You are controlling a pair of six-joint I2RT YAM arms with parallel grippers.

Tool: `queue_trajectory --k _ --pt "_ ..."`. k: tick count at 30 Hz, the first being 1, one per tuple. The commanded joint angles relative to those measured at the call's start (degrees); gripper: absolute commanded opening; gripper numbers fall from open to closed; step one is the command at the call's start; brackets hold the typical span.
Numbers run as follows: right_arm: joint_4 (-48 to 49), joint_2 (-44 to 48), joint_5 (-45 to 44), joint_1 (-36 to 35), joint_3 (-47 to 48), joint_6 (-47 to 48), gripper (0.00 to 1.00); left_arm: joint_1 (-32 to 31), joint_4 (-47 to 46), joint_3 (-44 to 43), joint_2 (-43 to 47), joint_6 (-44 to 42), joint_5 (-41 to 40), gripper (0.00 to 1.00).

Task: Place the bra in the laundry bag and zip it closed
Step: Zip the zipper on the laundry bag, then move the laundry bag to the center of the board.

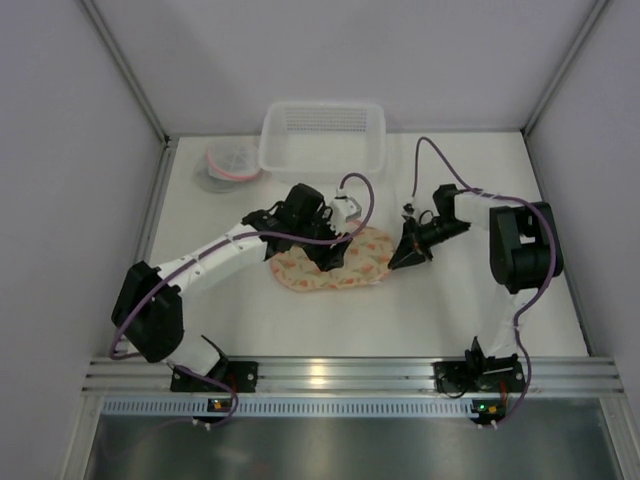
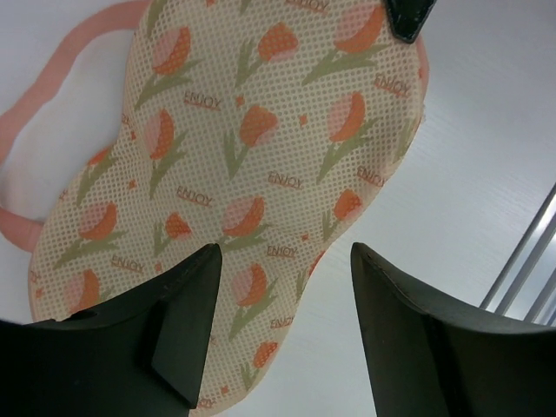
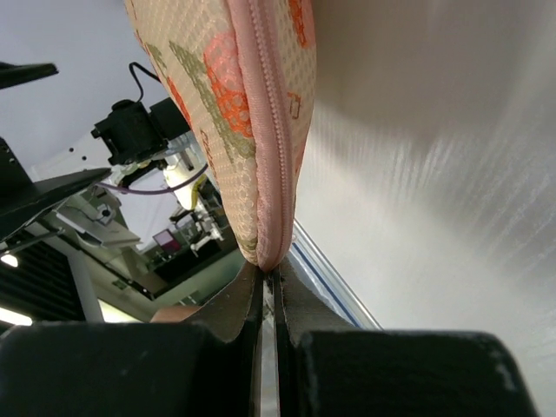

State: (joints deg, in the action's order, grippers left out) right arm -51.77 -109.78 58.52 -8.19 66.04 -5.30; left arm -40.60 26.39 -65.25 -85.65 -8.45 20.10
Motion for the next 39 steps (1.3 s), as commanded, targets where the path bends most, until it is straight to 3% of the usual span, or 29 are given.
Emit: queue_trajectory --k 1,6,10,11,13,15,16,18,23,29,32,39 --pt "5.6 1.0 0.9 -2.5 -0.6 -1.6 0.0 -1.1 0.2 1.7 -1.1 -2.5 -6.4 0.67" --pt "7.7 0.0 0.4 -5.3 -0.7 -3.8 0.0 -1.7 0.2 -2.0 -9.8 -5.5 -13.8 0.67" --pt "7.1 -0.3 -0.2 -5.9 0.3 -3.4 0.17 -1.7 0.4 -5.8 -15.9 -6.7 -18.1 0.6" --pt "6.0 -0.3 -0.5 -5.9 0.7 -2.4 0.26 -1.7 1.2 -6.0 -16.7 -6.8 -18.1 0.55" --pt "5.1 0.3 -1.6 -5.7 1.3 -1.6 0.37 -1.7 2.8 -6.6 -18.1 -6.9 -18.8 0.37" --pt "4.1 0.6 -2.3 -5.2 1.5 -0.2 0.42 -1.6 4.8 -5.8 -17.4 -7.5 -19.0 0.24" --pt "3.4 0.7 -3.2 -4.9 1.9 0.3 0.49 -1.5 5.2 -4.3 -16.7 -7.9 -19.3 0.1" --pt "0.6 0.5 -5.5 -3.5 2.9 3.3 0.58 -1.2 6.9 -2.3 -13.9 -9.2 -19.5 0.0" --pt "-1.0 2.5 -7.6 -0.5 3.7 7.1 0.77 3.6 10.1 5.9 -5.8 -14.8 -19.5 0.0" --pt "-2.1 3.7 -7.4 0.9 4.4 7.7 0.93 10.9 13.8 10.3 4.3 -32.2 -24.1 0.0" --pt "-1.8 4.0 -7.1 1.2 5.0 7.1 0.96 16.7 14.1 10.1 4.5 -38.9 -26.2 0.0" --pt "-3.2 4.4 -7.2 2.8 8.0 8.5 1.0 33.3 14.2 0.9 -5.5 -47.0 -23.2 0.0"
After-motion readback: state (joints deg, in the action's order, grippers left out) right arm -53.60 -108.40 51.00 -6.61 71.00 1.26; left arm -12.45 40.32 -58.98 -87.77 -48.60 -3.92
